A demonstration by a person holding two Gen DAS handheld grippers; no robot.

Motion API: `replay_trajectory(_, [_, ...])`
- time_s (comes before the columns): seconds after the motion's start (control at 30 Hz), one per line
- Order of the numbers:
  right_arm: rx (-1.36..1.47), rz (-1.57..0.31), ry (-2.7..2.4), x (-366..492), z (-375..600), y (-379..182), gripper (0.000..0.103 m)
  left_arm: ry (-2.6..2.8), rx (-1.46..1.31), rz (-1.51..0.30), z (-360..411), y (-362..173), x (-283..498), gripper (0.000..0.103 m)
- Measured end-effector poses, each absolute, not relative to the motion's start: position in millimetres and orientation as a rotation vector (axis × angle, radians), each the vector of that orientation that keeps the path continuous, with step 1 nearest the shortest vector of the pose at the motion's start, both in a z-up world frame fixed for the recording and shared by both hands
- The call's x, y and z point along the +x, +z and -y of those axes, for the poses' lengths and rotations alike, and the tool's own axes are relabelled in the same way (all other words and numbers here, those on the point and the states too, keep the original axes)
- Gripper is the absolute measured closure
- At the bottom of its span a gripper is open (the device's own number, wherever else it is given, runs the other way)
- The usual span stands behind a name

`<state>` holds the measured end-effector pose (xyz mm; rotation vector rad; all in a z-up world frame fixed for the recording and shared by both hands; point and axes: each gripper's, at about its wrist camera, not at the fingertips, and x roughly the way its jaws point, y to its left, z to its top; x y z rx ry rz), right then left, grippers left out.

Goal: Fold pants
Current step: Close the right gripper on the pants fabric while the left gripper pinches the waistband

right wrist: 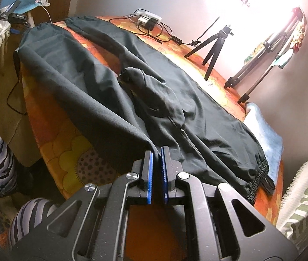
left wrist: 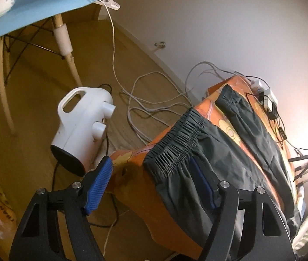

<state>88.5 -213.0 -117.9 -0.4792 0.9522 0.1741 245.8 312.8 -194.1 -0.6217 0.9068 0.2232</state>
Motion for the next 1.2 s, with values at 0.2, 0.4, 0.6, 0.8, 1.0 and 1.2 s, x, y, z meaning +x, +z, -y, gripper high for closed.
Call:
replay_trajectory(0.2, [-0.463, -0.934, 0.194, 100, 213, -117, 0.095, 0.203, -0.741, -0.938, -314, -205, 248, 0.031])
replay_trajectory(0.4, [-0.474, -0.920, 0.194, 100, 213, -116, 0.095, 0.193, -0.769, -0.928, -305, -207, 253, 0.052])
replay_trajectory(0.6, [-0.476, -0.908, 0.188, 96, 213, -113, 0.095, 0.268, -0.742, -0.931, -307, -210, 247, 0.077])
replay_trajectory(0.8, [-0.488, -0.895, 0.185, 95, 213, -111, 0.095, 0.293, -0.728, -0.902, -306, -204, 240, 0.093])
replay_trajectory(1.0, [-0.514, -0.872, 0.172, 90, 211, -107, 0.095, 0.263, -0.654, -0.848, -291, -175, 241, 0.095])
replay_trajectory(1.2, [-0.492, -0.825, 0.125, 93, 221, -91, 0.095, 0.216, -0.651, -0.781, -282, -141, 251, 0.095])
